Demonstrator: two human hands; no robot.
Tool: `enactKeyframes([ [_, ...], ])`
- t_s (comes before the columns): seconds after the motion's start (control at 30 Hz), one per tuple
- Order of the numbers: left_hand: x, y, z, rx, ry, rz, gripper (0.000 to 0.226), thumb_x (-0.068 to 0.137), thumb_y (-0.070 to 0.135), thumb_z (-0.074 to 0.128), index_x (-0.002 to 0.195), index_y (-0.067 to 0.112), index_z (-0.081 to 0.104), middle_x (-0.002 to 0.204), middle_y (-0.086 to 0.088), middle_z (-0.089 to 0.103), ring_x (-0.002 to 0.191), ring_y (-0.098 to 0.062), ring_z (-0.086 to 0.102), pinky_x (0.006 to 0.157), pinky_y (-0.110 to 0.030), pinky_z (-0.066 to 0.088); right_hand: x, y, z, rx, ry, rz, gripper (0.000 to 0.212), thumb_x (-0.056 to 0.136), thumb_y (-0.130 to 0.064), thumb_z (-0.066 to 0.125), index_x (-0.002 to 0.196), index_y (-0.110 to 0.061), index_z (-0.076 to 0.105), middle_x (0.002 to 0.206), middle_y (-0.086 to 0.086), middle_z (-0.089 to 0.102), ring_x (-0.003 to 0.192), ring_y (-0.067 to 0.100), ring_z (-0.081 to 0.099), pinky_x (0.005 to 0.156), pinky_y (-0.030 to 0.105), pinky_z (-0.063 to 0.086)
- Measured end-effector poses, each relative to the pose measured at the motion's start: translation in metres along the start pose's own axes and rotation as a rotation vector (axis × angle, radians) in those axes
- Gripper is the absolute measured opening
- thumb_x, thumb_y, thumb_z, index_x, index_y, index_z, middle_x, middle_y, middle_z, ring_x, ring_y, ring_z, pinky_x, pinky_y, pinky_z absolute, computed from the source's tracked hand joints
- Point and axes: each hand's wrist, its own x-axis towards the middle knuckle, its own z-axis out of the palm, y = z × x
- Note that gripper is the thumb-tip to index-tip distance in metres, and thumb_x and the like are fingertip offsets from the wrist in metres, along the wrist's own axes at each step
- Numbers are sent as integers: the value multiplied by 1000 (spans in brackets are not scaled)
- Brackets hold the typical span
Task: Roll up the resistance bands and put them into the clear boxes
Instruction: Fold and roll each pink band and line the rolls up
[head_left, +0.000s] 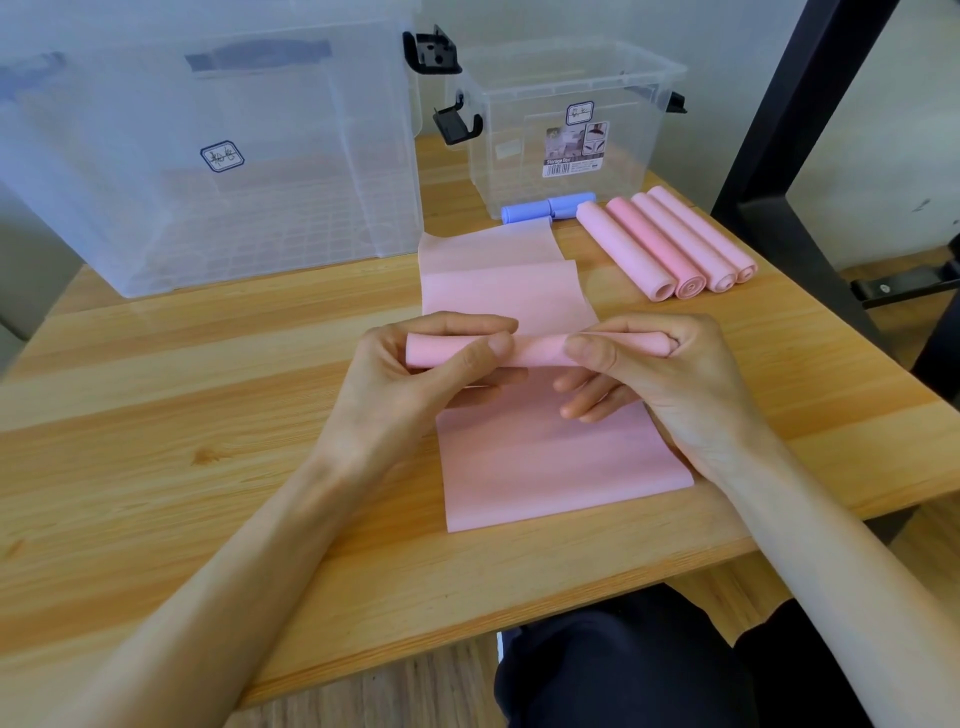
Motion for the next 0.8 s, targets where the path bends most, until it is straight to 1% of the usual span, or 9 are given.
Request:
enactKeyframes([
  [0.1,0,-1,0,33,10,8,24,75,24,71,97,12,74,82,-7,77,81,-18,75,70,-21,57,0,1,-1,5,-4,0,19,72,-22,74,86,-8,75,73,14,74,57,29,71,52,28,58],
  [0.23,1,-1,-1,61,37,-1,23,77,29,70,93,13,75,82,-6,77,82,-19,75,70,-22,58,1,1,-1,16,-18,-30,31,69,-16,77,99,-12,72,78,13,75,62,28,73,57,29,59],
  [0.3,1,-1,-1,61,33,-17,23,77,32,69,91,14,75,82,-7,77,81,-18,75,72,-24,59,1,2,-1,12,-16,-47,30,69,-14,77,98,-13,72,79,11,75,63,28,74,57,29,60],
  [0.43,1,0,-1,55,22,-27,25,77,35,68,89,15,75,84,-8,77,83,-20,75,73,-25,59,1,2,-1,16,-10,-66,20,72,-14,75,91,-6,73,80,9,75,62,30,73,56,28,59],
  [0.53,1,0,-1,24,17,-7,27,73,29,71,96,17,75,87,-5,77,83,-21,75,72,-23,58,0,1,0,1,-17,-25,19,74,-21,73,86,-6,73,75,13,75,59,30,72,52,28,58],
  [0.6,1,0,-2,25,19,-4,24,72,24,73,95,17,76,88,-2,78,83,-21,75,72,-23,59,0,1,0,1,-18,-3,20,75,-24,72,85,-6,73,73,15,74,58,30,72,51,29,58],
  [0.7,2,-2,-2,33,29,-17,18,73,23,74,89,14,77,91,-1,78,84,-22,75,73,-24,60,1,1,-1,6,-12,-7,22,75,-24,73,88,-7,73,75,14,75,61,30,73,54,28,59],
  [0.8,2,-1,-1,50,31,-32,22,75,28,71,91,14,77,88,-4,78,81,-20,75,73,-24,60,1,1,0,11,-28,-31,27,71,-16,76,97,-10,72,77,11,75,65,29,74,58,28,60],
])
